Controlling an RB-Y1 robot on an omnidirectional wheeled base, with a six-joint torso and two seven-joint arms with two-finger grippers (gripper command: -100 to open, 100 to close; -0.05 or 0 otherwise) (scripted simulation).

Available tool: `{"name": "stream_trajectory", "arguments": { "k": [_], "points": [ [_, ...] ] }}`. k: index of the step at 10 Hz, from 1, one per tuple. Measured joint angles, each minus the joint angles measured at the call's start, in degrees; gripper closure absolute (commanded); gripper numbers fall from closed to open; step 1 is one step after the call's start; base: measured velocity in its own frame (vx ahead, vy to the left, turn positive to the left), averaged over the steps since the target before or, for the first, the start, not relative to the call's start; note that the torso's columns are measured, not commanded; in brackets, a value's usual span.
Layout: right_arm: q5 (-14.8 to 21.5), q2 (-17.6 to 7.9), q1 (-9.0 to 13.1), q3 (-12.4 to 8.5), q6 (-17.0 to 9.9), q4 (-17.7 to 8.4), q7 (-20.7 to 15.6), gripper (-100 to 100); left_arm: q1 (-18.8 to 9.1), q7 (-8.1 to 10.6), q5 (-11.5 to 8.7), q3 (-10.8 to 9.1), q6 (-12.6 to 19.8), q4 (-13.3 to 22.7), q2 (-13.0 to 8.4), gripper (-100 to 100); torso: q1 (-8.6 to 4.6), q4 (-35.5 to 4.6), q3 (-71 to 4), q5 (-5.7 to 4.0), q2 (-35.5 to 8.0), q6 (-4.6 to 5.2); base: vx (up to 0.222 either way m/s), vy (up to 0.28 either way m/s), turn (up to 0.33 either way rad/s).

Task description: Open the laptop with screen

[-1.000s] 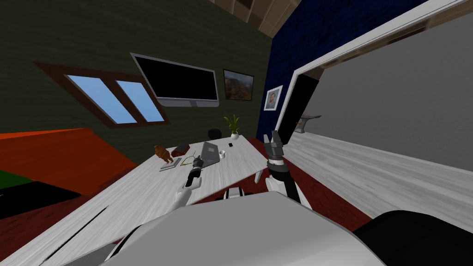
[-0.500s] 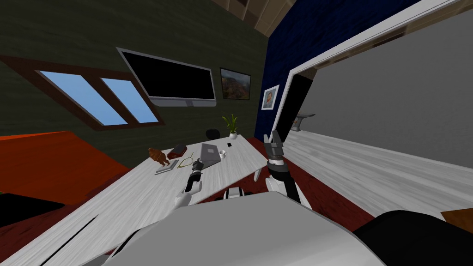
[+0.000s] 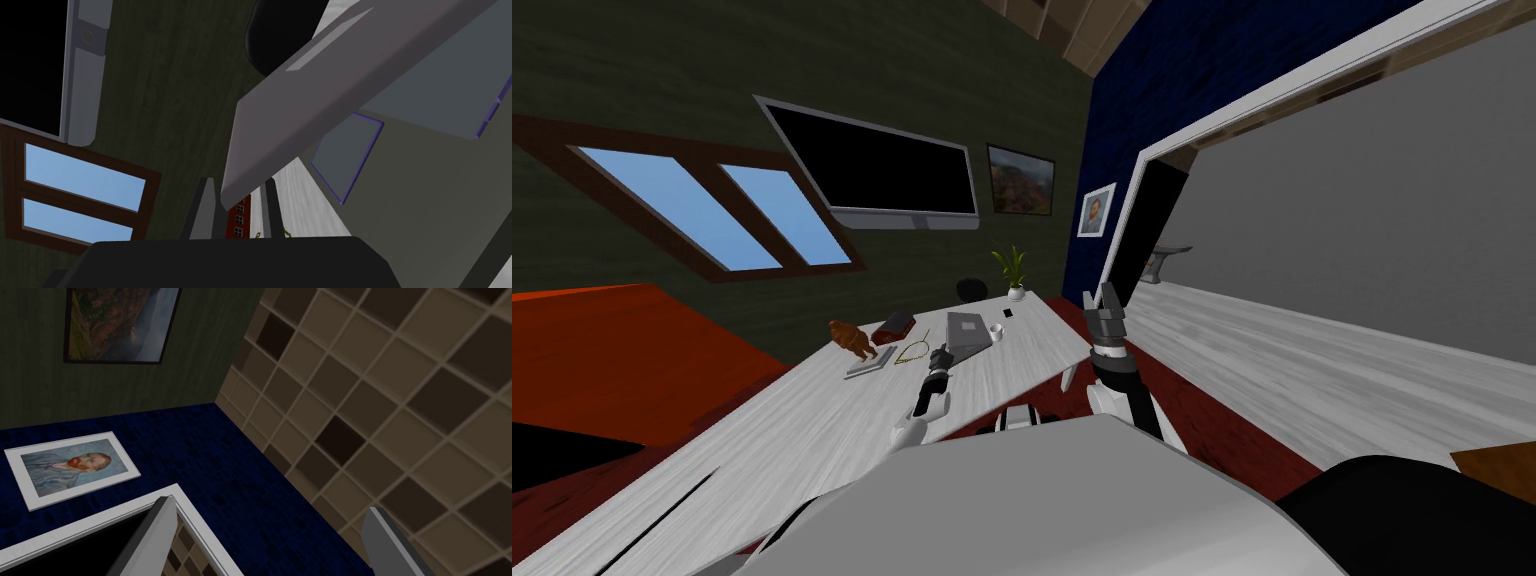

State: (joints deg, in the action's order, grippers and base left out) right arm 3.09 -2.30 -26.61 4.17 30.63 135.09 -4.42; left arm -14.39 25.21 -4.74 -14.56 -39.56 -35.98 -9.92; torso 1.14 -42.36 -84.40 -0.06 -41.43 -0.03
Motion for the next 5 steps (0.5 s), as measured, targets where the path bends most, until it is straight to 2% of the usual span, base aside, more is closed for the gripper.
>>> {"name": "stream_trajectory", "arguments": {
  "k": [1,2,5],
  "points": [
    [0.0,0.0,0.0,0.0,0.0,0.0,0.0,0,0.01,0.01,0.0,0.0,-0.01,-0.04,0.01,-100,-0.17,0.01,-0.01,0.03,0.03,0.0,-0.049,-0.032,0.025],
    [0.0,0.0,0.0,0.0,0.0,0.0,0.0,0,-1.9,-0.12,-0.13,-0.14,0.06,1.73,-0.5,-100,-0.65,0.06,-0.12,0.08,-0.41,0.03,-0.054,-0.026,0.001],
    [0.0,0.0,0.01,0.0,0.0,0.0,0.0,0,-2.9,-0.06,-0.26,-0.1,3.66,-0.84,-1.34,-100,-1.23,0.05,-0.1,0.03,-0.94,0.03,-0.058,-0.023,0.011]
  ]
}}
